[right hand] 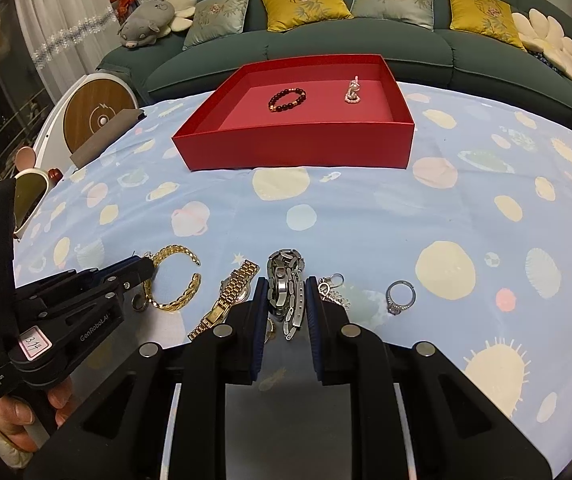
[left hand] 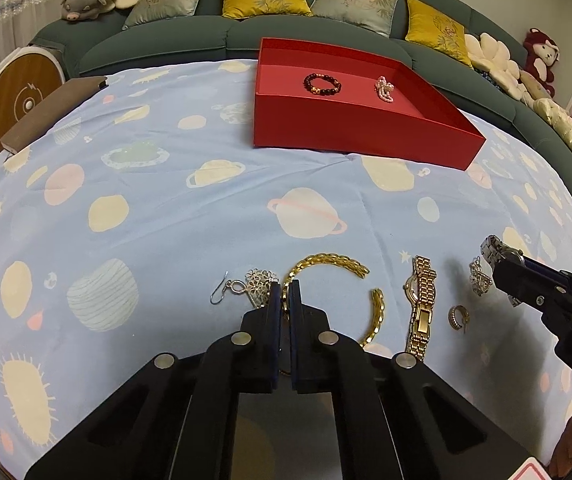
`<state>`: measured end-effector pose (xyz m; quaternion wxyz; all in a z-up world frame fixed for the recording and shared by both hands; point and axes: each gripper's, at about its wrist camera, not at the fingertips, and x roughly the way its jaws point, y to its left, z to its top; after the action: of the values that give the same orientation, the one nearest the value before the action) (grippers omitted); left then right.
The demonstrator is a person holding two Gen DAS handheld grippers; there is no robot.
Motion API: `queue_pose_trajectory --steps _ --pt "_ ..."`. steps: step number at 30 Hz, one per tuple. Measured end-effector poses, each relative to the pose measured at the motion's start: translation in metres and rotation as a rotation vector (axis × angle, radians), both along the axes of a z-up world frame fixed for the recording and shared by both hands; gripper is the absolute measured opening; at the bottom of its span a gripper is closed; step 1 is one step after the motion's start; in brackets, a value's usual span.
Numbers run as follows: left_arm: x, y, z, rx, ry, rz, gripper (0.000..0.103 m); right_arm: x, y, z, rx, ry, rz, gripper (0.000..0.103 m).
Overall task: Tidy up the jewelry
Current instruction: 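Grasp the gold cuff bangle with the left tool while the right tool grasps the silver link watch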
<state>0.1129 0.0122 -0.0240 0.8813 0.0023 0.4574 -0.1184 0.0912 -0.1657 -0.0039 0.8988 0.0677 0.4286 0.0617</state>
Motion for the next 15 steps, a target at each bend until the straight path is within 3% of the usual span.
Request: queue_pose_trajectory --steps 15 --pt "-0.014 0.0 0.034 -0.093 -0.047 -0.056 0.0 0.001 0.0 0.008 0.013 -0.021 -0.008 0.018"
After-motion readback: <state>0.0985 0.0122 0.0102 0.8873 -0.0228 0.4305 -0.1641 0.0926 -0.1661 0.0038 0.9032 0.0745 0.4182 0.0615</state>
